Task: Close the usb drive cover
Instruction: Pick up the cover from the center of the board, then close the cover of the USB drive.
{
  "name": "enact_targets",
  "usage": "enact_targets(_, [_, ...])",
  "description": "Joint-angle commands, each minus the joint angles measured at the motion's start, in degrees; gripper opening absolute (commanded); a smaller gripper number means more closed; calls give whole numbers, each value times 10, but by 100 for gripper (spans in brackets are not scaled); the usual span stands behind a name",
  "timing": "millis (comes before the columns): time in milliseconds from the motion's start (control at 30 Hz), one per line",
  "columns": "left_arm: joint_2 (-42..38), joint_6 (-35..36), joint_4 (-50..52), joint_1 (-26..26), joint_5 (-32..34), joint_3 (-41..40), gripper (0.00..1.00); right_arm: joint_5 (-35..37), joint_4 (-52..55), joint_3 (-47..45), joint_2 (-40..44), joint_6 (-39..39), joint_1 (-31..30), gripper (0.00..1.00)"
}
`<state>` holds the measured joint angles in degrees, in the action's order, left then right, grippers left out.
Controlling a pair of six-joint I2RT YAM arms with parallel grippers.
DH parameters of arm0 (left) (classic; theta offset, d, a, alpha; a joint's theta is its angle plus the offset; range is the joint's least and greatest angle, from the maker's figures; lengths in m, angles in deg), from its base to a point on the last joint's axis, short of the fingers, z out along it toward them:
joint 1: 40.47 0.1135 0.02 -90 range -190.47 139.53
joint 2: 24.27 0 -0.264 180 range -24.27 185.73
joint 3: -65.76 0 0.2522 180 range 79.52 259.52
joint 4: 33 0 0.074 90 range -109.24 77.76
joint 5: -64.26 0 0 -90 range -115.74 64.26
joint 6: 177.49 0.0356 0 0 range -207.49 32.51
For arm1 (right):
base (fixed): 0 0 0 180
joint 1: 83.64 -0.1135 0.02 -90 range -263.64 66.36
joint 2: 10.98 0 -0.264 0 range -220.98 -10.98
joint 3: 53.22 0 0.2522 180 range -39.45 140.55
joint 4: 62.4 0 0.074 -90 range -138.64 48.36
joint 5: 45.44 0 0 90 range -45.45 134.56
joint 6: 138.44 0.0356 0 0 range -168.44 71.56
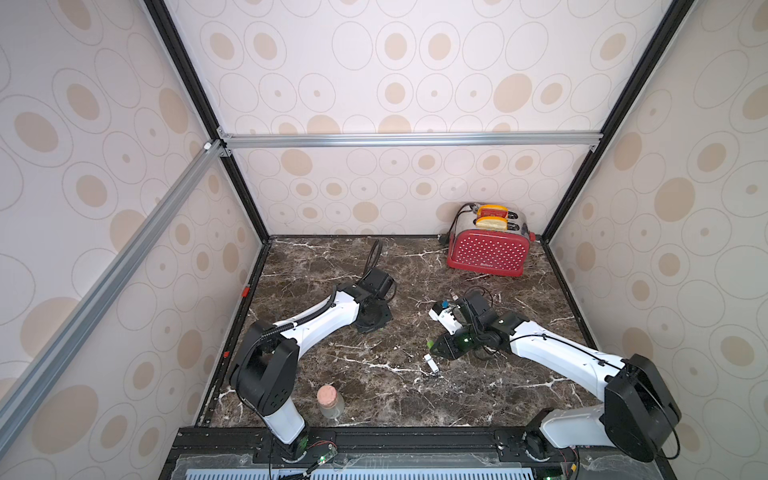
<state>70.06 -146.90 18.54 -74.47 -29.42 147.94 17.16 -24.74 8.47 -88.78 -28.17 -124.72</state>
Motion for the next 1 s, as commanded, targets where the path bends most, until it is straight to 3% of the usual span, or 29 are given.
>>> enact_targets(0, [-27, 11, -33, 4, 6, -7, 0, -108, -80, -21, 3, 33, -3, 0])
enact_targets(467, [-117, 13, -144, 4, -22, -77, 0, -234, -272, -47, -60, 94, -3, 0])
enact_targets(967, [-132, 4, -187, 3, -51, -112, 0, -268, -316, -24, -116, 94, -3, 0])
